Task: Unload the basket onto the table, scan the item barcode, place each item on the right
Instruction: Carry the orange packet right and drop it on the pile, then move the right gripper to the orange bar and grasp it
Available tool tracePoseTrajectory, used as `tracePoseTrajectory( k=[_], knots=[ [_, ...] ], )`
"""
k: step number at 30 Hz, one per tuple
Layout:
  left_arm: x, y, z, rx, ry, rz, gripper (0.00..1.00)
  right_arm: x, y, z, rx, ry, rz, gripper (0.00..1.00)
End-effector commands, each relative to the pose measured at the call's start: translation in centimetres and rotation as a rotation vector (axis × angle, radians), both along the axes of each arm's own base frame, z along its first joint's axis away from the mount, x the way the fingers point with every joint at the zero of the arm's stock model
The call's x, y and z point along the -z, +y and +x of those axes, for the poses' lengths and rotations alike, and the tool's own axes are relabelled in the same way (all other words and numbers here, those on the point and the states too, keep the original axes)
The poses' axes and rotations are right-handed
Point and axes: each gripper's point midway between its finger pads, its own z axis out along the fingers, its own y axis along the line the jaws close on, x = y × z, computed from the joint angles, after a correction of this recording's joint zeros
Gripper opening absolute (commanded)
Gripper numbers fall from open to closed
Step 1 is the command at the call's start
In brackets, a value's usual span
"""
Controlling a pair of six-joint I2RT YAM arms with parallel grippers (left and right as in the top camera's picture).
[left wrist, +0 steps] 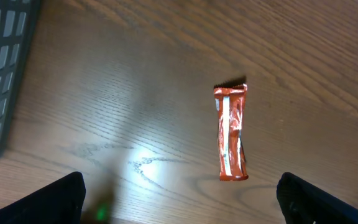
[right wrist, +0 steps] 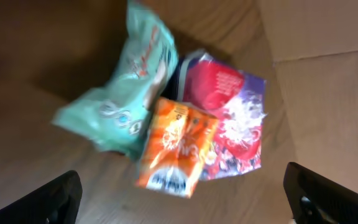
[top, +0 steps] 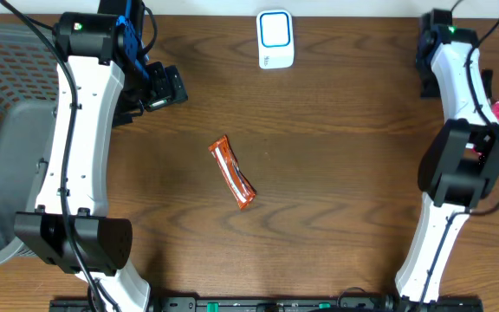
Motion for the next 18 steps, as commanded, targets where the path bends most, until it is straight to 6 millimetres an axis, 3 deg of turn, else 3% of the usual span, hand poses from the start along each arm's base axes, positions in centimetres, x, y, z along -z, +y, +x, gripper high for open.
tracePoseTrajectory(
  k=[1,4,9,11,18],
  knots=[
    [0.3,0.2,0.0,-0.006,0.012,0.007,0.98,-9.6,4.1,0.1,-0.046,-0.264,0.063,0.99],
    [0.3,0.2,0.0,-0.006,0.011,0.007,0.98,-11.7,8.4,-0.3,-0.140,-0.331,0.241,0.99],
    [0.3,0.2,0.0,-0.006,0.012,0.007,0.98,-13.1,18.4,-1.2,-0.343,-0.357,0.673,0.99],
    [0.3,0.2,0.0,-0.006,0.011,0.007,0.98,-12.6,21.7,-2.2,-0.399,-0.303,0.788,0.99],
    [0.3,0.2,0.0,-0.006,0.011,0.007,0.98,-8.0,28.4,-6.0,-0.452,-0.027,0.887,0.99]
  ],
)
